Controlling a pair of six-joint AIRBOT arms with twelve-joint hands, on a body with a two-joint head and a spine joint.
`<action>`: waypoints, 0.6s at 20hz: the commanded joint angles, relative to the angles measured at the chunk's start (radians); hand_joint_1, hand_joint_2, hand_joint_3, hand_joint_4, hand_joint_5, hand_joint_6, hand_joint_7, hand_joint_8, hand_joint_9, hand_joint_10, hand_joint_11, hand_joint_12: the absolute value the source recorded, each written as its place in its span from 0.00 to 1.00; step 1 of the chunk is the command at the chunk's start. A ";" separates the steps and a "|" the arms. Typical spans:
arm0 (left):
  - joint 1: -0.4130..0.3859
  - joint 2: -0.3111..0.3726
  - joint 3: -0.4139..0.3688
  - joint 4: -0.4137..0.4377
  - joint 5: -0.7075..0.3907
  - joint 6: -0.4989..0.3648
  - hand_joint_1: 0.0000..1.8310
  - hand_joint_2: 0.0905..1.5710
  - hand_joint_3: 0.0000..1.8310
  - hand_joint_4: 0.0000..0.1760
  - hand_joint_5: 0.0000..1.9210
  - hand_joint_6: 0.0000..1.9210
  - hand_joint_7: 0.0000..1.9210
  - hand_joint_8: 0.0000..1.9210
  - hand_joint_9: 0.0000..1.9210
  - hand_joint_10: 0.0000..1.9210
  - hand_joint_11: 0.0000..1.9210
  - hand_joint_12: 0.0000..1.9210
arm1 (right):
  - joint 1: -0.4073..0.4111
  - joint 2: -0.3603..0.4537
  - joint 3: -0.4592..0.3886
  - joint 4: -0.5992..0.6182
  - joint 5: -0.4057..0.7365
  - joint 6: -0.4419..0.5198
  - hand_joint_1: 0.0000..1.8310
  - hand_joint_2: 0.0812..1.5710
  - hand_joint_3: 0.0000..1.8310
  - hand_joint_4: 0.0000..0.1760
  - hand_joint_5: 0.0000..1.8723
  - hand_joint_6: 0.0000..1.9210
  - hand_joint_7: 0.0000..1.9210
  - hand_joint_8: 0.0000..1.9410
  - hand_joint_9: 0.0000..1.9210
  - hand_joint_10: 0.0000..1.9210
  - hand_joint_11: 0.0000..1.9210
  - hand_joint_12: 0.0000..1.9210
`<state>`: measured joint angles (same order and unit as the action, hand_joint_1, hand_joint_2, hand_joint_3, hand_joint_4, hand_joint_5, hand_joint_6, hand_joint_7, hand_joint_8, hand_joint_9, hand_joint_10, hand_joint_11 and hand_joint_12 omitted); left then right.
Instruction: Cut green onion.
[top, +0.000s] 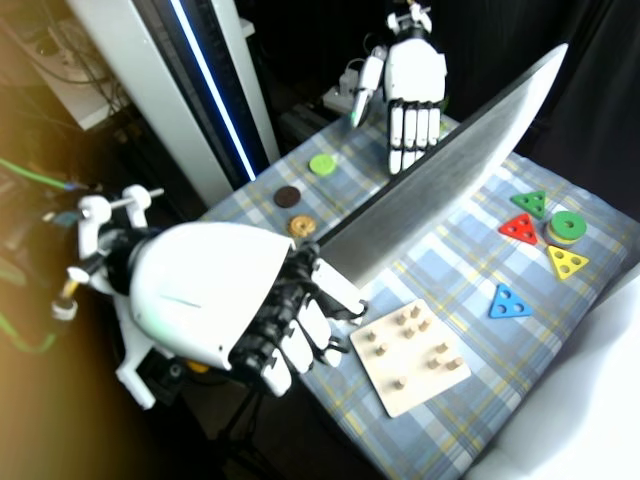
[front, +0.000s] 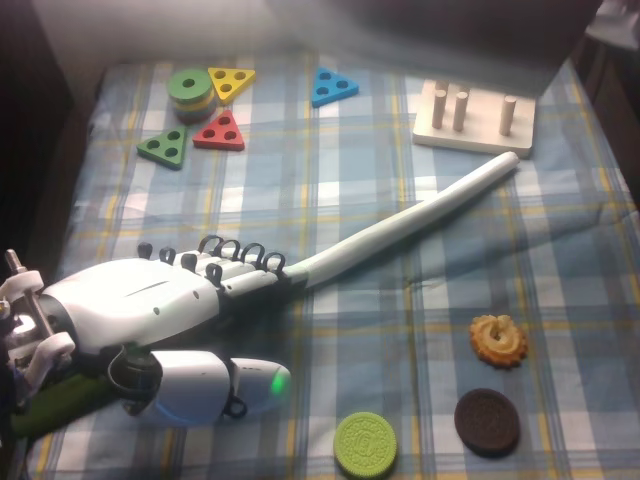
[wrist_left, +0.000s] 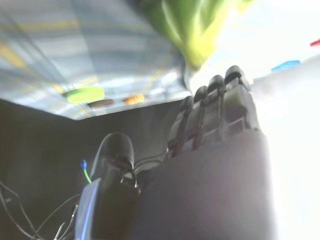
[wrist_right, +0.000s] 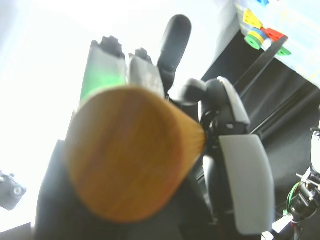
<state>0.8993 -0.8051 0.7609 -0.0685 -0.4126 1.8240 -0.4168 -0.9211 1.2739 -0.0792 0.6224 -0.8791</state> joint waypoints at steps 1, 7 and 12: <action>-0.013 -0.006 0.006 0.001 -0.096 0.003 0.00 0.83 0.00 0.00 0.00 0.00 0.00 0.00 0.00 0.00 0.00 0.00 | 0.014 0.005 0.004 0.029 0.157 0.018 0.35 0.94 0.00 0.54 0.53 1.00 0.68 1.00 0.77 1.00 0.81 1.00; -0.029 -0.043 0.031 0.001 -0.044 0.014 0.00 0.82 0.00 0.00 0.00 0.00 0.00 0.00 0.00 0.00 0.00 0.00 | -0.040 -0.012 -0.001 0.025 0.189 0.063 0.35 0.93 0.00 0.45 0.47 1.00 0.64 1.00 0.74 1.00 0.79 1.00; -0.029 -0.047 0.034 -0.011 -0.039 0.014 0.00 0.82 0.00 0.00 0.00 0.00 0.00 0.00 0.00 0.00 0.00 0.00 | -0.041 -0.002 -0.005 -0.019 0.189 0.093 0.31 0.92 0.00 0.37 0.47 1.00 0.64 1.00 0.74 1.00 0.77 1.00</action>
<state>0.8795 -0.8452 0.7914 -0.0830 -0.3771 1.8393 -0.4709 -0.9360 1.2701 -0.1287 0.6754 -0.8005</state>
